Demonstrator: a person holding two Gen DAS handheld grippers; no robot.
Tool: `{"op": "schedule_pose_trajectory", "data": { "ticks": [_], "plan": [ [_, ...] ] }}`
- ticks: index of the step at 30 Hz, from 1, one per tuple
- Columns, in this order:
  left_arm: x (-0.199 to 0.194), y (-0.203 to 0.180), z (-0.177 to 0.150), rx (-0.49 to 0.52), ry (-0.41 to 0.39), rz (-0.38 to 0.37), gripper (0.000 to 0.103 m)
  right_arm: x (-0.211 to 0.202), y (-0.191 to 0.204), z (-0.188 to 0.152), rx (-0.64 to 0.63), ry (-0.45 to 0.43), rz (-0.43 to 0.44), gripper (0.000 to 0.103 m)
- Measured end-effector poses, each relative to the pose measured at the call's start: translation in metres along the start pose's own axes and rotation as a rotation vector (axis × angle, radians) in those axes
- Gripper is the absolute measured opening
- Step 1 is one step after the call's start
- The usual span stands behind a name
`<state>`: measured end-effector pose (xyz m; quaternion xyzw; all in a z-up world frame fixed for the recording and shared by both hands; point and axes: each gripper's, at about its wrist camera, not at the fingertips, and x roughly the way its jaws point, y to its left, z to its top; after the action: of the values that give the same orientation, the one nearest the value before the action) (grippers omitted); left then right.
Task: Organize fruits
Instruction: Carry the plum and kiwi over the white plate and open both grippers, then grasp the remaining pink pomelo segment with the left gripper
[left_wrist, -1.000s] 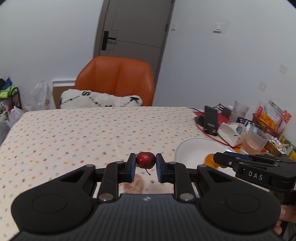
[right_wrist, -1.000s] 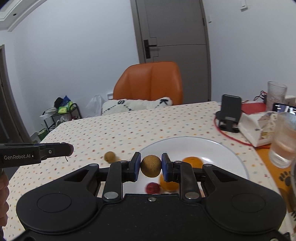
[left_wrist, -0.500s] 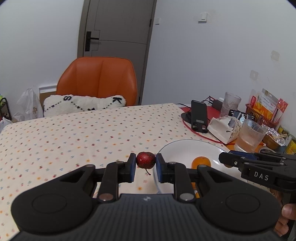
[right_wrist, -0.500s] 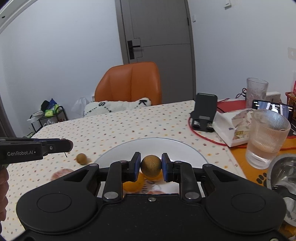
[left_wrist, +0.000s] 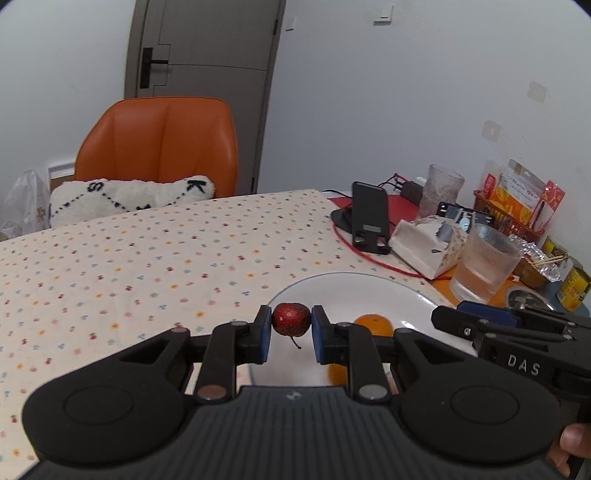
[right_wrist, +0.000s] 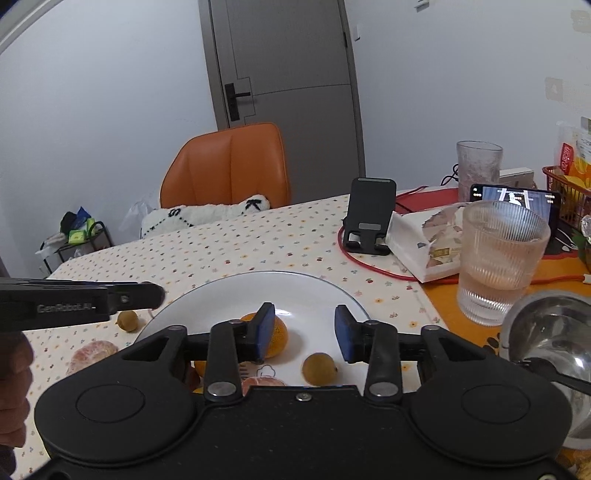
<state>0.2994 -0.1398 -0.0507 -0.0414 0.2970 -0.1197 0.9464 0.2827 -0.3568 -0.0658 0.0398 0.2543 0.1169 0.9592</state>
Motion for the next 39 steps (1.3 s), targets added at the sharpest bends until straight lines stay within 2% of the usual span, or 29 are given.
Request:
{"op": "schedule_pose_trajectory", "data": {
  "ticks": [5, 7, 9, 11, 15, 18, 25, 33, 39],
  "plan": [
    [-0.004, -0.004, 0.002, 0.004, -0.008, -0.004, 0.028, -0.007, -0.001, -0.007, 0.027, 0.007, 0.009, 0.044],
    [-0.008, -0.002, 0.002, -0.001, -0.006, -0.001, 0.033, -0.012, 0.001, -0.009, 0.033, 0.003, 0.011, 0.055],
    [-0.013, 0.0, 0.002, -0.004, -0.012, 0.015, 0.047, -0.016, 0.002, -0.011, 0.037, -0.005, 0.011, 0.064],
    [-0.018, 0.002, 0.001, -0.005, -0.016, 0.028, 0.055, -0.021, 0.003, -0.011, 0.039, -0.014, 0.014, 0.066],
    [-0.032, 0.008, 0.002, -0.007, -0.023, 0.055, 0.069, -0.028, 0.007, -0.01, 0.05, -0.023, 0.028, 0.082],
    [-0.046, 0.013, 0.001, -0.007, -0.052, 0.082, 0.078, -0.035, 0.012, -0.009, 0.05, -0.034, 0.056, 0.09],
    [-0.071, 0.026, -0.001, -0.025, -0.079, 0.126, 0.084, -0.048, 0.023, -0.007, 0.048, -0.061, 0.095, 0.103],
    [-0.091, 0.041, -0.01, -0.052, -0.063, 0.124, 0.089, -0.054, 0.037, -0.013, 0.045, -0.052, 0.097, 0.103],
    [-0.107, 0.053, -0.02, -0.065, -0.067, 0.141, 0.089, -0.062, 0.059, -0.014, -0.009, -0.055, 0.114, 0.103]
  ]
}}
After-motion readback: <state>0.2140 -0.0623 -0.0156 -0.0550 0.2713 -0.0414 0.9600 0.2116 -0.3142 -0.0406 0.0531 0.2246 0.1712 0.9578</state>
